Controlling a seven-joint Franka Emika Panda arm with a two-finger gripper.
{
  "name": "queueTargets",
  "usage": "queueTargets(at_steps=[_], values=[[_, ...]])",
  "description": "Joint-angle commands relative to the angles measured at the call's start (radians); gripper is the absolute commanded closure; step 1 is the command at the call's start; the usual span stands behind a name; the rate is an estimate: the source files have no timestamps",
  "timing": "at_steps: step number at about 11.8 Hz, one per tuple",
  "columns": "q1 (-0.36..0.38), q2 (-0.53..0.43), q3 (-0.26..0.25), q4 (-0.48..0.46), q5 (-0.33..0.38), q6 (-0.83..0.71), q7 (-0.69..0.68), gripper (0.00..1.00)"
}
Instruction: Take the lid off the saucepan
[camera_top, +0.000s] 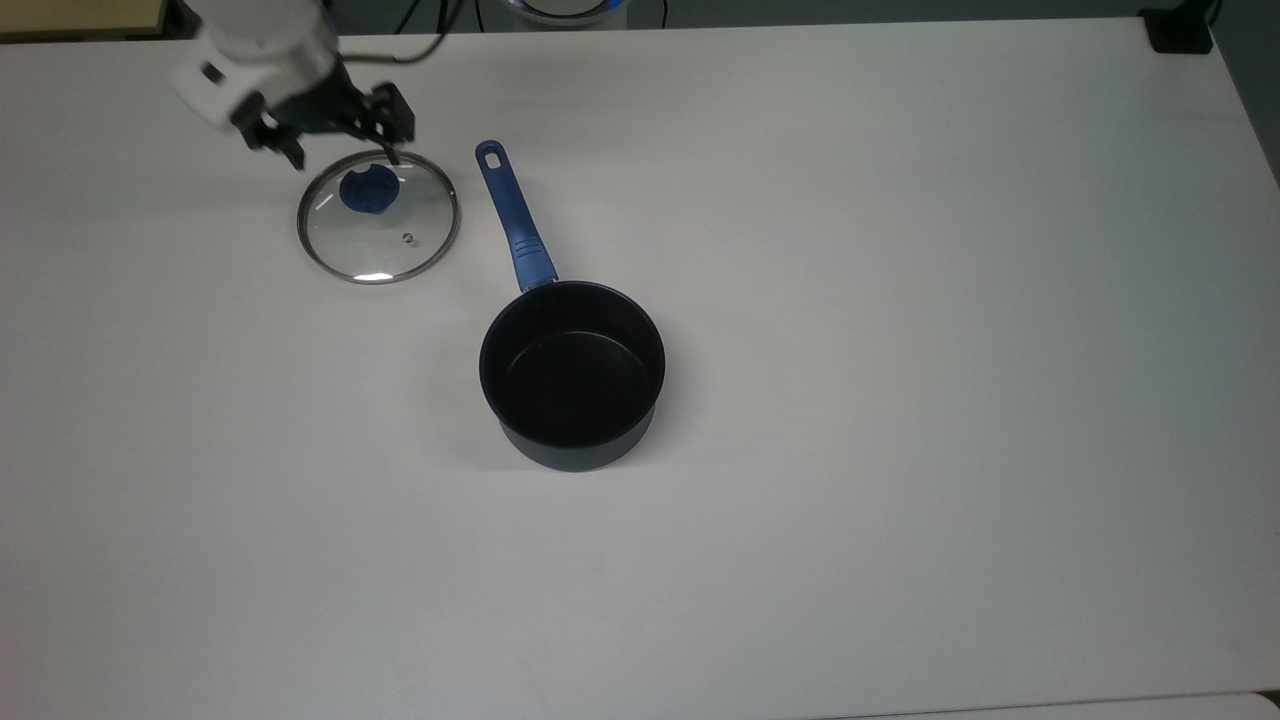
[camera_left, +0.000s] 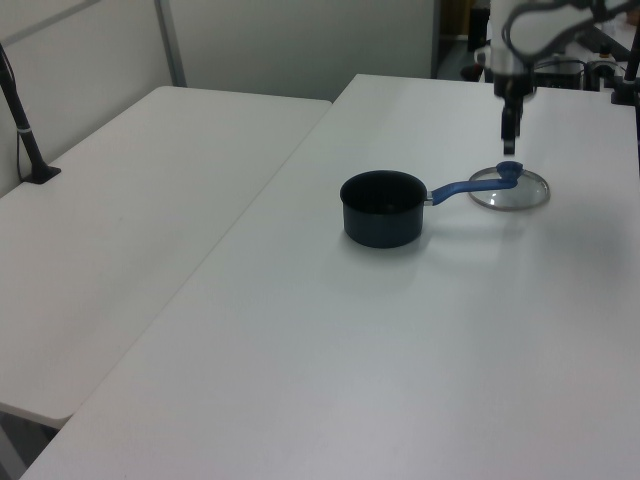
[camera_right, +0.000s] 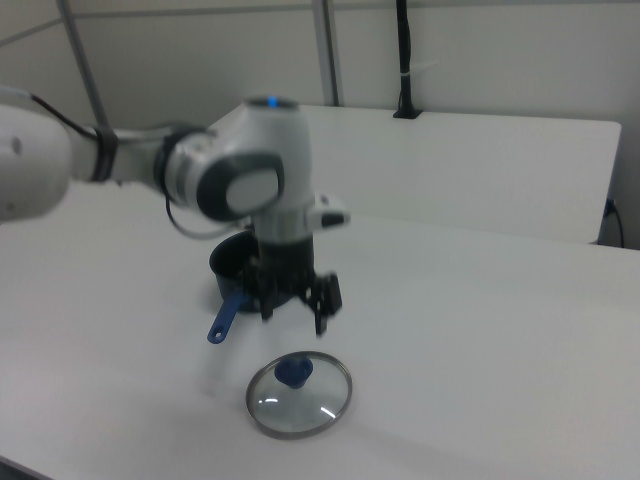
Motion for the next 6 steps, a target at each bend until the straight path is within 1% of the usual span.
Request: queueTargets(at_steps=[1, 2, 4, 5, 6], values=[[0.06, -0.095, 0.011, 0.202, 0.037, -0.197, 0.201, 0.0], [0.106, -0.119, 0.011, 0.228, 0.052, -0.219, 0.334, 0.0], [0.219, -0.153, -0.001, 0.237, 0.052, -0.236, 0.576, 0.0], [0.258, -0.161, -0.006, 0.237, 0.052, -0.254, 0.616, 0.0], [0.277, -0.158, -0.006, 0.237, 0.043, -0.253, 0.607, 0.0]])
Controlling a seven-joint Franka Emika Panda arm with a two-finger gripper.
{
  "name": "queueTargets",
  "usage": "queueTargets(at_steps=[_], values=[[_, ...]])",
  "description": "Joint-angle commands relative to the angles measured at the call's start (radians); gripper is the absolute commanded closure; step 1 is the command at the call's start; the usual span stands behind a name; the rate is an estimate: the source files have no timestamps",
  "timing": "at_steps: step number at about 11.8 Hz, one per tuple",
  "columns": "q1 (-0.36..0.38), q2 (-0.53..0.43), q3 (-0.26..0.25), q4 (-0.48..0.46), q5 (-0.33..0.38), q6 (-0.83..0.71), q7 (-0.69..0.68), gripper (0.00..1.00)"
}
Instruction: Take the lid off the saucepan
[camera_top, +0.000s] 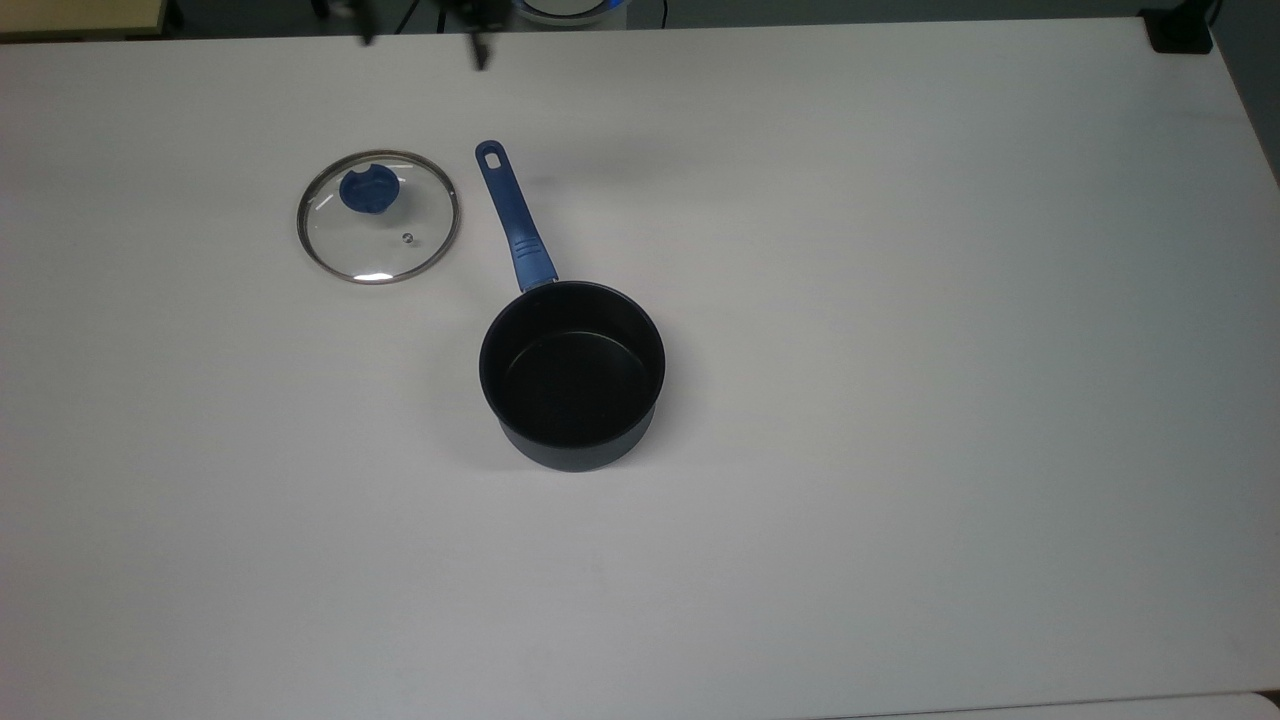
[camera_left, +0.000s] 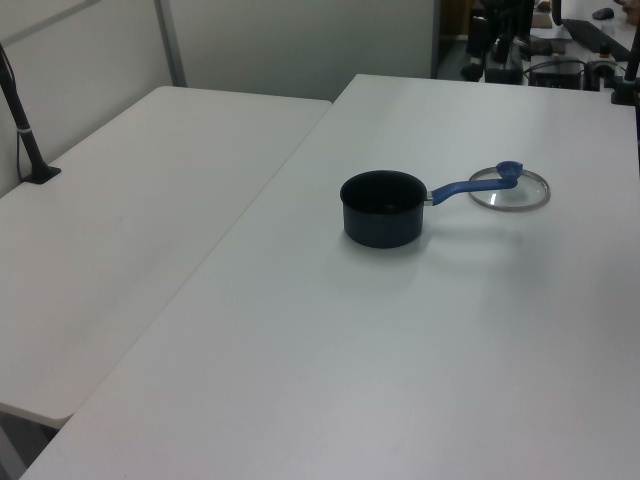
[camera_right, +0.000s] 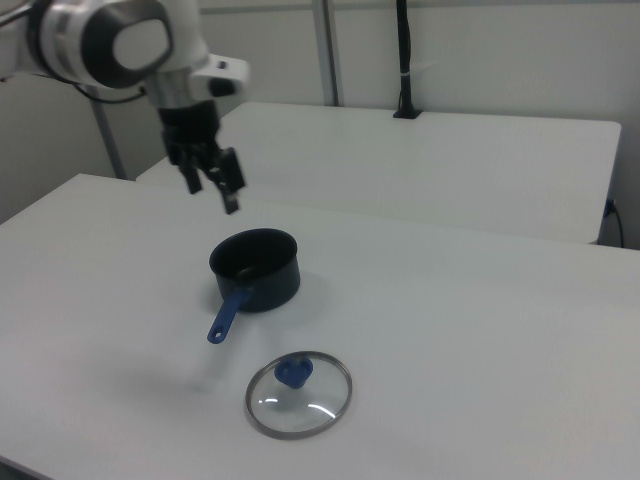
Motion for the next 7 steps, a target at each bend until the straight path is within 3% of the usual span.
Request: queueTargets(at_steps=[1, 3, 7], values=[[0.07, 0.003, -0.021, 0.003, -0.009, -0.013, 0.017, 0.0], [0.067, 0.063, -0.021, 0.099, -0.036, -0.009, -0.099, 0.0], [0.066, 0.068, -0.023, 0.107, -0.038, -0.012, -0.1, 0.0]])
